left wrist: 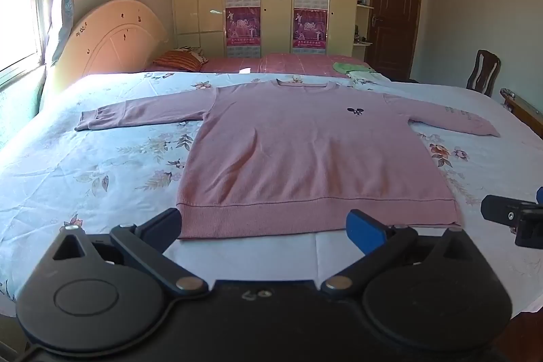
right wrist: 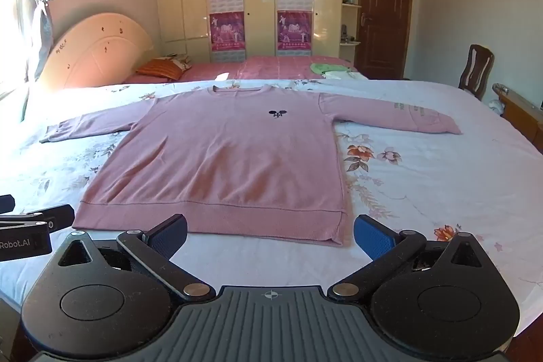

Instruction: Fold small clothes

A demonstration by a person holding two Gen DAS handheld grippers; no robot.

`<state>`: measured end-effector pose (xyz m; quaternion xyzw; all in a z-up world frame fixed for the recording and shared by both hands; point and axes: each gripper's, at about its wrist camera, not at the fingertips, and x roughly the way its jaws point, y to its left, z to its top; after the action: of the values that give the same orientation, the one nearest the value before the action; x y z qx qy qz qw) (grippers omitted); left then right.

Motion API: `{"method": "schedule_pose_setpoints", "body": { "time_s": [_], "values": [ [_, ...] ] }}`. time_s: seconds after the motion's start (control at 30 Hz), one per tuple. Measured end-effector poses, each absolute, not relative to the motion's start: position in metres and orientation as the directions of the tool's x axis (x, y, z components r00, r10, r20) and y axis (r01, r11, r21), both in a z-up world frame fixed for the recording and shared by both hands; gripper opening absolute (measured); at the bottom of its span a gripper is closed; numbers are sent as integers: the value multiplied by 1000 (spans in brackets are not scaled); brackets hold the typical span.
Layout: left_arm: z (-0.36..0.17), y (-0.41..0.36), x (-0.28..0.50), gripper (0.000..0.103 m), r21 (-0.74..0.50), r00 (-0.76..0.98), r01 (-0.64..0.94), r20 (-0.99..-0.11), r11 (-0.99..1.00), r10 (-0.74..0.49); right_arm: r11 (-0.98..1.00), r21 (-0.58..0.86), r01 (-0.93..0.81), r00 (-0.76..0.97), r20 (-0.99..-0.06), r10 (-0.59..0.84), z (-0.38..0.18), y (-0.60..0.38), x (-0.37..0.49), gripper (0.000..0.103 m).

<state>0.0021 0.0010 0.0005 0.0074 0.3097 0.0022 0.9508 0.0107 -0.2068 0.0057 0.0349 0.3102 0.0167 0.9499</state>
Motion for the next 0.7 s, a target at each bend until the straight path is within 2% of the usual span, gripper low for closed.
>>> {"method": "schedule_pose_setpoints", "body": {
  "time_s": [0.7],
  "values": [
    [-1,2,2,103,6,808,-9,-589,1000,11,997,76,-11,816,-576,53,14,-210,11,103]
  ]
}}
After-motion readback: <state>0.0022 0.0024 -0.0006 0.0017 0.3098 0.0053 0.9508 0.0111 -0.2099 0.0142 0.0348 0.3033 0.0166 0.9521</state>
